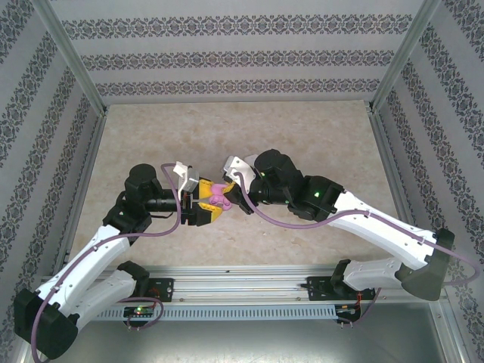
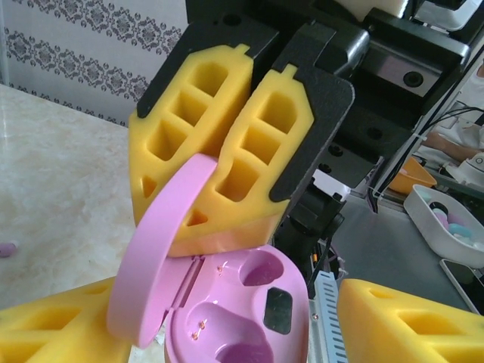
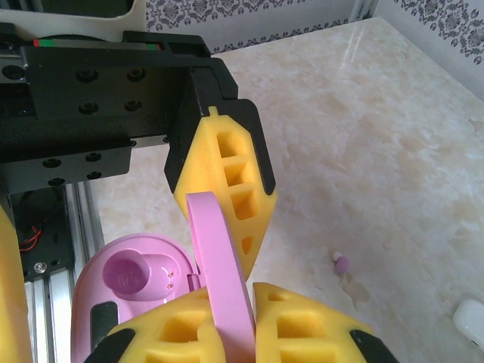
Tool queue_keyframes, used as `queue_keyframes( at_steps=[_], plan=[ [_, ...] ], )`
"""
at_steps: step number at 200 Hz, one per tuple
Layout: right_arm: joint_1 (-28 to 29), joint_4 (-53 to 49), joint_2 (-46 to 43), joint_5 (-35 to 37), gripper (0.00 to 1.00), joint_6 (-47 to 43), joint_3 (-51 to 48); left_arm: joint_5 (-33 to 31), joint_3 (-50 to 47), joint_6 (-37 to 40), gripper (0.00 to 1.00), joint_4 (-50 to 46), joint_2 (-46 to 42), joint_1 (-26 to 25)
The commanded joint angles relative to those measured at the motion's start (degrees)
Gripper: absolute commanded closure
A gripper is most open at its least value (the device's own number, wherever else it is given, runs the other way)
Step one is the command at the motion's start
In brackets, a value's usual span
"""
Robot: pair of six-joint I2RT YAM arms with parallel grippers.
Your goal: Insert the wireless bluetooth earbuds into the charging case
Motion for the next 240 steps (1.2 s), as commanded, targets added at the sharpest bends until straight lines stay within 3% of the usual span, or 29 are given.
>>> queue_keyframes(
  at_steps=[1, 66, 131, 176, 196, 220, 240],
  plan=[
    [0.5, 0.3, 0.2, 0.4, 1.0, -0.1, 2.0, 2.3, -0.8, -0.5, 0.35, 2.9, -0.2, 0.1],
    [0.5, 0.1, 0.8, -0.3, 1.0, 0.7, 2.4, 2.2, -0.9, 1.5, 0.36, 1.0, -0.4, 0.0],
    [0.5, -0.5, 2.1, -1.5, 1.0, 1.4, 3.4, 0.7, -0.5, 4.2, 0.67, -1.6, -1.2, 0.0],
    [0.5, -0.4, 2.1, -2.2, 0.99, 2.0, 3.3, -0.8, -0.7, 5.5, 0.73, -3.0, -2.9, -0.1],
    [0.5, -0.5, 2.3, -2.7, 0.99, 2.3, 3.3, -1.3, -1.0, 5.2, 0.69, -2.5, -3.5, -0.1],
    [0.5, -0.7, 2.6, -2.8, 0.99, 2.4, 3.2, -2.5, -1.7, 4.7, 0.44, -0.6, -4.5, 0.0],
    [0.5, -1.1, 2.7, -3.0, 0.99, 2.5, 3.0, -3.1, -2.5, 4.3, 0.34, 1.7, -5.6, 0.0]
  ],
)
